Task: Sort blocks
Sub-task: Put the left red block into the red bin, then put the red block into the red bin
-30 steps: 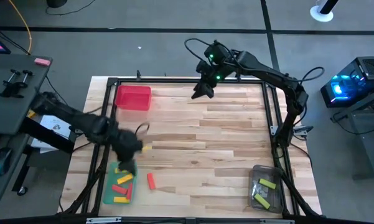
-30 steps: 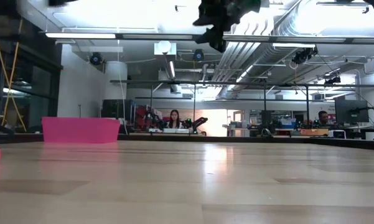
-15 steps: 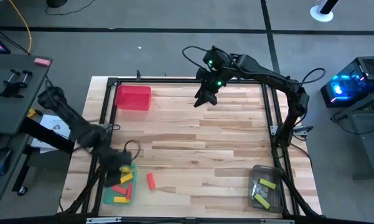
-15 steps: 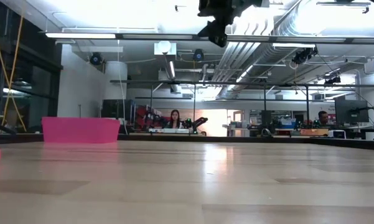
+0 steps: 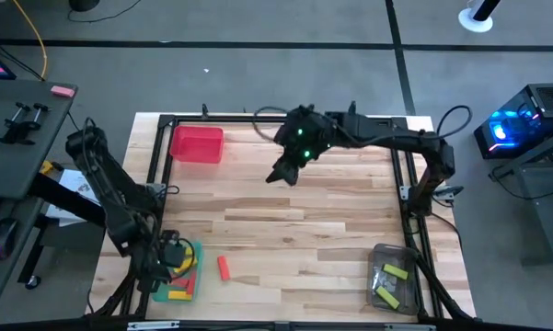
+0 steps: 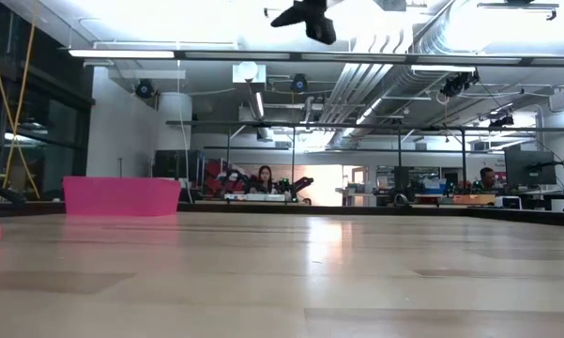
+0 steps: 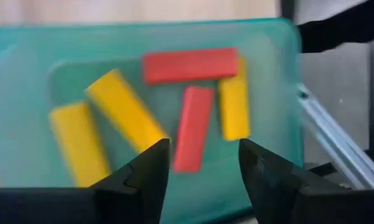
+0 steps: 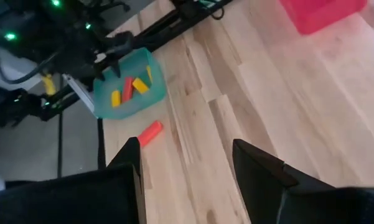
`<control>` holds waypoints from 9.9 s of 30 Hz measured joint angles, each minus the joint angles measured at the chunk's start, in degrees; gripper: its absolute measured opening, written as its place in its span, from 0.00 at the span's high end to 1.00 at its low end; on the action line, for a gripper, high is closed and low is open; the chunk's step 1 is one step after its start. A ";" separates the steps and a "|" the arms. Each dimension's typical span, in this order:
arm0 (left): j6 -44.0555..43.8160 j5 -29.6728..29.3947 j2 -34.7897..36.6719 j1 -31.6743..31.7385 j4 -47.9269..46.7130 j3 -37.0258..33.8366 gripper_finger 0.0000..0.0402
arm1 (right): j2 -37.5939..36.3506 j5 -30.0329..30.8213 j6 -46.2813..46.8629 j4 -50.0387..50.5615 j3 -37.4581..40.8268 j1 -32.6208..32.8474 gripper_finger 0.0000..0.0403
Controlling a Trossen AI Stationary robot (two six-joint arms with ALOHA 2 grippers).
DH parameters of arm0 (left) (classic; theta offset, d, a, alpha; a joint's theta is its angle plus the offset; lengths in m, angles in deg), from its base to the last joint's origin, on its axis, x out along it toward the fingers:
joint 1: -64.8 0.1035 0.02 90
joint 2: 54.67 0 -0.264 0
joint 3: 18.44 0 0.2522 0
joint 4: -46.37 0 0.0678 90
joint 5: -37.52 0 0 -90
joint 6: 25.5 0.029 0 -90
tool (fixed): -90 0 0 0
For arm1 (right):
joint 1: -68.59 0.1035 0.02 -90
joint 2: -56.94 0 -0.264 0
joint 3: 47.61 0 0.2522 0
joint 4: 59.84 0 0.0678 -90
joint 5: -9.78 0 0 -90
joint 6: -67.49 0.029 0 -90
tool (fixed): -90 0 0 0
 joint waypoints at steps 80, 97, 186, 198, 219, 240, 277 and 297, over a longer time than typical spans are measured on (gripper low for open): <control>72.05 -8.67 -15.90 109.60 -8.41 14.46 0.69 | 0.02 13.74 3.97 -12.27 0.00 5.09 0.65; 44.62 17.43 -0.86 86.33 -3.73 14.19 0.49 | -1.31 11.52 -2.82 -7.06 0.02 5.18 0.65; 73.37 -17.79 2.87 102.65 1.36 6.73 0.62 | -2.62 13.77 -1.77 0.10 0.02 5.04 0.65; 44.80 9.86 4.79 93.96 -6.67 12.81 0.38 | -2.62 13.77 -3.54 0.11 0.02 5.04 0.65; -47.25 -7.00 -7.12 4.10 -16.62 12.79 0.44 | -2.62 13.77 -7.79 1.82 0.02 5.04 0.65; -63.42 -0.82 -25.67 2.14 -5.19 12.74 0.44 | -2.62 14.82 -6.28 1.41 0.02 5.00 0.65; -59.36 -2.13 -29.86 2.23 -2.50 13.07 0.44 | -2.62 14.82 -6.76 0.98 0.02 4.98 0.65; -55.26 1.92 -30.62 2.18 -6.10 12.90 0.47 | -2.62 14.83 -6.77 0.97 0.02 4.98 0.65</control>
